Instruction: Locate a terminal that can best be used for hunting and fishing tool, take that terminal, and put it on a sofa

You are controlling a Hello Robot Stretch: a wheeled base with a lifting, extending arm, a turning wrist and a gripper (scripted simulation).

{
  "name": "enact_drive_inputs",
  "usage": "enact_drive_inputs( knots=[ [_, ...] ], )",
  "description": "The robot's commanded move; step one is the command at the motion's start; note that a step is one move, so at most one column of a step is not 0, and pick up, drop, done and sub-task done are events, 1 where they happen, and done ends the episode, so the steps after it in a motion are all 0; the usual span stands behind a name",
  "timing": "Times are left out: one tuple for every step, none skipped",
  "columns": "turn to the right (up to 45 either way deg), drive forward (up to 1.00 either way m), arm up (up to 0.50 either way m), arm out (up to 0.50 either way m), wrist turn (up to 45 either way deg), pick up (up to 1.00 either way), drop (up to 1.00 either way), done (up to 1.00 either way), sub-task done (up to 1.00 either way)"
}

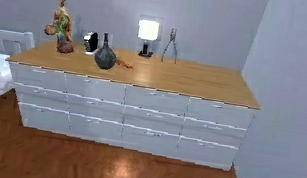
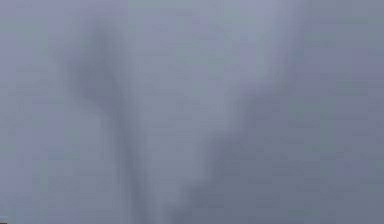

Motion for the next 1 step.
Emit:
enact_drive_inputs(
  knots=[
    [3.0,0.00,0.00,0.00,0.0,0.00,0.00,0.00,0.00]
  ],
)
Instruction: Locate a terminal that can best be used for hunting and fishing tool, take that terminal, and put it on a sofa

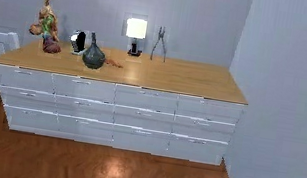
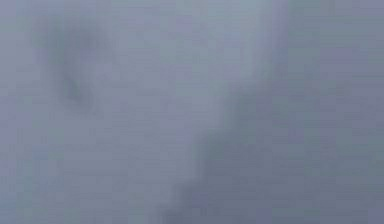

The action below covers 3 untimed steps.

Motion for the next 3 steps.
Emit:
enact_drive_inputs(
  knots=[
    [0.0,0.85,0.00,0.00,0.0,0.00,0.00,0.00,0.00],
    [-45.0,0.00,0.00,0.00,0.0,0.00,0.00,0.00,0.00],
    [-45.0,0.00,0.00,0.00,0.0,0.00,0.00,0.00,0.00]
  ],
)
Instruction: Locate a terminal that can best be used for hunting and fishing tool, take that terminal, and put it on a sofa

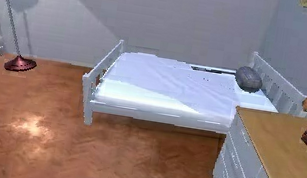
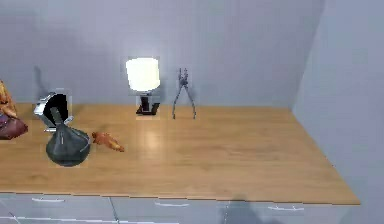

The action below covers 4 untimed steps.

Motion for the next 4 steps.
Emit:
enact_drive_inputs(
  knots=[
    [-24.0,0.00,0.00,0.00,0.0,0.00,0.00,0.00,0.00],
    [45.0,0.00,0.00,0.00,0.0,0.00,0.00,0.00,0.00],
    [45.0,0.00,0.00,0.00,0.0,0.00,0.00,0.00,0.00],
    [45.0,0.00,0.00,0.00,0.0,0.00,0.00,0.00,0.00]
  ],
)
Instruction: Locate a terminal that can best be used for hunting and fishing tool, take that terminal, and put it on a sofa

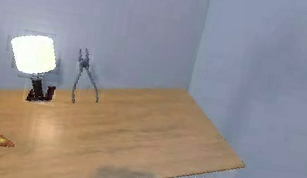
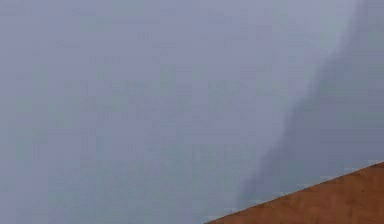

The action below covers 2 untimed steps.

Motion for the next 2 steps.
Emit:
enact_drive_inputs(
  knots=[
    [18.0,0.00,0.00,0.00,0.0,0.00,0.00,0.00,0.00],
    [0.0,0.30,0.00,0.00,0.0,0.00,0.00,0.00,0.00]
  ],
)
